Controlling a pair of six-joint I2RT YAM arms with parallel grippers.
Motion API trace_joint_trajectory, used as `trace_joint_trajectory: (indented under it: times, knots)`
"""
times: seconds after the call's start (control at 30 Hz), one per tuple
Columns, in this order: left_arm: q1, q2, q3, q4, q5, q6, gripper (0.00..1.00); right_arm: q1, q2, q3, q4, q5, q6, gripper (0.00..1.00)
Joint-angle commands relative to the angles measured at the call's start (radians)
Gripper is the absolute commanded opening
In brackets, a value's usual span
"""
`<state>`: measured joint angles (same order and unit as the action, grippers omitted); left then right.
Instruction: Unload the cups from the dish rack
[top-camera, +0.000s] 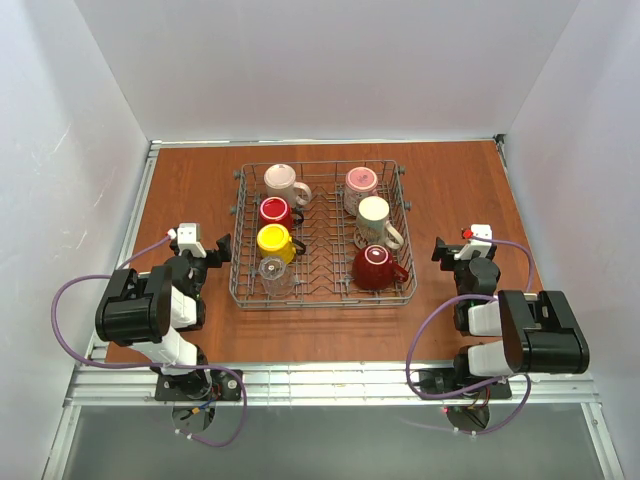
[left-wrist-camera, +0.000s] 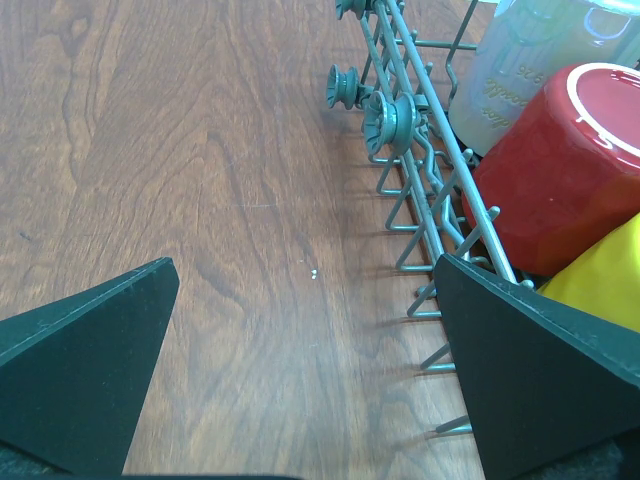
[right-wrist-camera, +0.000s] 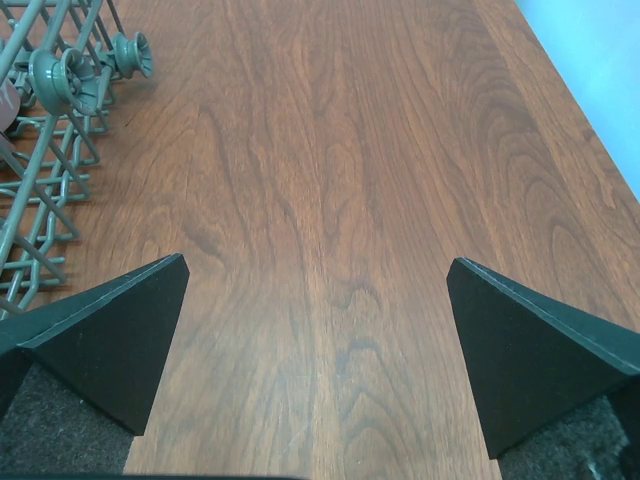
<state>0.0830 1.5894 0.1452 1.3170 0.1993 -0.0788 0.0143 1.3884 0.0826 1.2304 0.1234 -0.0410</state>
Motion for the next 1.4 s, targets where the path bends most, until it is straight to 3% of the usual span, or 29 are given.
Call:
trace_joint_trajectory:
  times: [0.0,0.13,0.27,0.37,0.4,0.43,0.47,0.5,0.6,0.7,0.77,0.87,0.93,1.13,1.37]
  knots:
    - [-0.008,-0.009,0.01,0.011,0.023,0.004,0.98,0.0,-0.054,0.038,-0.004,-0.002,-0.01,0.98]
    - [-0.008,-0.008,0.011,0.013,0.086,0.027,0.98,-0.004,-0.271,0.158,-0.328,0.05,0.033,0.99]
    - [-0.006,-0.031,0.007,0.001,0.111,0.02,0.98,-0.005,-0.4,0.262,-0.562,-0.069,0.072,0.95]
    - [0.009,-0.118,0.124,-0.297,0.103,0.001,0.98,-0.005,-0.445,0.386,-0.716,-0.151,0.092,0.84]
    - [0.018,-0.126,0.231,-0.397,0.144,0.004,0.98,-0.005,-0.448,0.422,-0.815,-0.175,0.092,0.75]
    - [0.026,-0.124,0.301,-0.609,0.167,0.052,0.91,-0.005,-0.447,0.484,-0.86,-0.23,0.093,0.7]
    - [0.026,-0.112,0.357,-0.706,0.178,0.068,0.87,-0.005,-0.442,0.521,-0.912,-0.264,0.092,0.66]
    - [0.029,-0.112,0.438,-0.773,0.181,0.067,0.85,-0.005,-0.433,0.555,-1.004,-0.331,0.092,0.55]
    - [0.072,-0.149,0.491,-0.871,0.242,0.041,0.81,-0.005,-0.381,0.69,-1.21,-0.445,0.064,0.43]
    - [0.096,-0.145,0.575,-0.999,0.301,0.053,0.75,-0.001,-0.31,0.813,-1.401,-0.606,-0.009,0.36]
    - [0.098,-0.141,0.671,-1.126,0.369,0.101,0.71,0.032,-0.258,0.861,-1.486,-0.62,-0.089,0.34]
    - [0.095,-0.147,0.786,-1.265,0.563,0.151,0.65,0.113,-0.207,0.919,-1.563,-0.607,-0.241,0.36]
    - [0.092,-0.146,0.868,-1.356,0.683,0.177,0.63,0.167,-0.186,0.918,-1.566,-0.597,-0.313,0.43]
    - [-0.004,-0.132,1.007,-1.567,0.712,0.247,0.62,0.197,-0.125,0.901,-1.528,-0.624,-0.5,0.47]
    - [-0.101,-0.132,1.07,-1.668,0.72,0.297,0.63,0.205,-0.034,0.893,-1.484,-0.631,-0.626,0.47]
